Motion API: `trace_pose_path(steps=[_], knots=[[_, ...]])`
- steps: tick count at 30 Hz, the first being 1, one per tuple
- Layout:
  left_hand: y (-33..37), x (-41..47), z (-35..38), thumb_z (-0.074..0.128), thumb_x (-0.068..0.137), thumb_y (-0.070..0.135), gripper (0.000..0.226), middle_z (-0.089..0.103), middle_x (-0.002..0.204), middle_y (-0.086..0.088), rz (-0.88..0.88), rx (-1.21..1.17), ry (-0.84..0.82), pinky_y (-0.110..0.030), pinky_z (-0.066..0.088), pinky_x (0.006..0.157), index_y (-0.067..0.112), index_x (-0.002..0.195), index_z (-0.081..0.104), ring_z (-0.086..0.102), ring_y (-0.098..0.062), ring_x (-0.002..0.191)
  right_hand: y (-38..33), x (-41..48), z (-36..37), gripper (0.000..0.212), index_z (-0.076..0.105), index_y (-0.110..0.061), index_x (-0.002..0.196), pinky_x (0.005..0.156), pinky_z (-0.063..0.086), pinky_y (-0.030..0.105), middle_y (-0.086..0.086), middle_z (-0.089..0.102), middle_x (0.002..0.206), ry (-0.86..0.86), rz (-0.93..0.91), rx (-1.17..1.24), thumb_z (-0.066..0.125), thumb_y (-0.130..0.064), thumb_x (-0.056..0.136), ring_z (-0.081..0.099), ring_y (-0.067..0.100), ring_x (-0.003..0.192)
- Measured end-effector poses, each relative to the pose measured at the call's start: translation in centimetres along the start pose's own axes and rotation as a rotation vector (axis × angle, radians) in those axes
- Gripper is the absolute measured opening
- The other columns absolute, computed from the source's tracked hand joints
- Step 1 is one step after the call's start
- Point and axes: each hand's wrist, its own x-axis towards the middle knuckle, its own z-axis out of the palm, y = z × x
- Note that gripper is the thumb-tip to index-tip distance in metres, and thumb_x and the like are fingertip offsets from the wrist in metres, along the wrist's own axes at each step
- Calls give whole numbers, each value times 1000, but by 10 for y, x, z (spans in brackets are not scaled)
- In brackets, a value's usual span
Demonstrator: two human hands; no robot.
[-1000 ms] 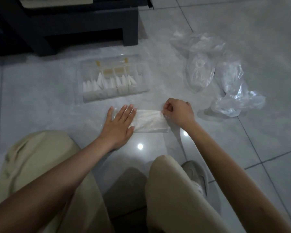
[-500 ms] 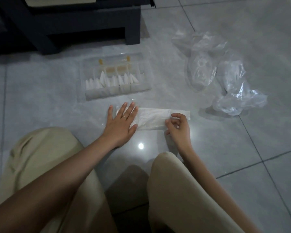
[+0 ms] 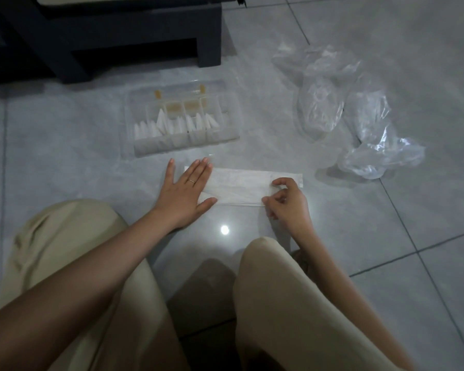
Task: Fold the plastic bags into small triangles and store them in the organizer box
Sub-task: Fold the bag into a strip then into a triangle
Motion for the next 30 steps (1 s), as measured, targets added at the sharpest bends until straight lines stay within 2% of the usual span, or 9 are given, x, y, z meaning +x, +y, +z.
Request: trace_pose_path(steps=[3, 5, 7, 9, 11, 14, 20, 27, 30], knots=[[0, 0, 0, -13, 78, 66, 87, -25, 154, 6, -13, 2, -9, -52, -26, 108, 20, 151, -15, -14, -8, 147, -10, -4, 7, 41, 50, -16, 124, 62, 39, 15, -3, 55, 97, 211, -61, -141, 66, -20, 87, 56, 12, 82], [1, 0, 0, -13, 77, 67, 85, -28, 152, 6, -19, -3, -22, -53, -26, 108, 21, 148, -22, -21, -6, 143, -23, -9, 20, 42, 48, -15, 129, 80, 40, 23, 0, 50, 119, 299, -281, -238, 60, -26, 90, 53, 15, 103], [1, 1, 1, -10, 81, 68, 81, -30, 150, 7, -21, -9, -29, -54, -26, 108, 21, 146, -24, -23, -5, 142, -30, -7, 41, 50, 42, -14, 140, 105, 32, 34, 7, 43, 140, 236, -493, -425, 50, -31, 94, 42, 22, 128], [2, 0, 1, -8, 84, 68, 79, -30, 150, 7, -24, -16, -20, -54, -25, 109, 22, 147, -23, -19, -7, 145, -30, 2, 64, 59, 21, -17, 153, 119, 1, 33, 5, 19, 160, 62, -577, -701, 35, -38, 100, 13, 21, 147], [2, -2, 0, -11, 81, 66, 77, -26, 154, 7, -22, -19, -5, -53, -24, 109, 24, 144, -24, -17, -7, 145, -24, 10, 82, 62, 5, -16, 155, 115, -18, 27, 2, 0, 163, -82, -614, -879, 19, -43, 101, -4, 17, 150], [2, -2, -2, -13, 76, 67, 82, -26, 154, 7, -34, -26, -34, -51, -28, 107, 24, 144, -24, -17, -7, 146, -14, 17, 84, 67, 11, -17, 154, 117, -12, 28, 1, 9, 162, -149, -624, -917, 6, -48, 95, 6, 17, 150], [-16, -1, -2, -12, 63, 79, 106, -34, 150, 5, 0, 28, -140, -53, -28, 106, 17, 149, -24, -21, -10, 145, 20, 24, 17, 68, 8, -26, 155, 117, -8, 27, -1, 6, 162, -88, -541, -944, 12, -55, 93, 6, 19, 149], [-20, -3, -5, -12, 63, 78, 104, -35, 147, 2, 43, 49, -172, -50, -32, 104, 14, 144, -28, -26, -7, 140, 30, 19, -12, 92, -7, -21, 154, 117, -14, 34, 6, -11, 162, 7, -286, -877, 7, -75, 81, -11, 21, 149], [-22, -5, -7, 9, 77, 70, 100, -10, 158, -13, 150, 50, 11, -43, -28, 109, 4, 152, 1, -9, -18, 145, 14, 7, 5, 97, -6, -13, 154, 115, -23, 38, 11, -15, 160, 88, -325, -776, 9, -77, 82, -19, 24, 147]])
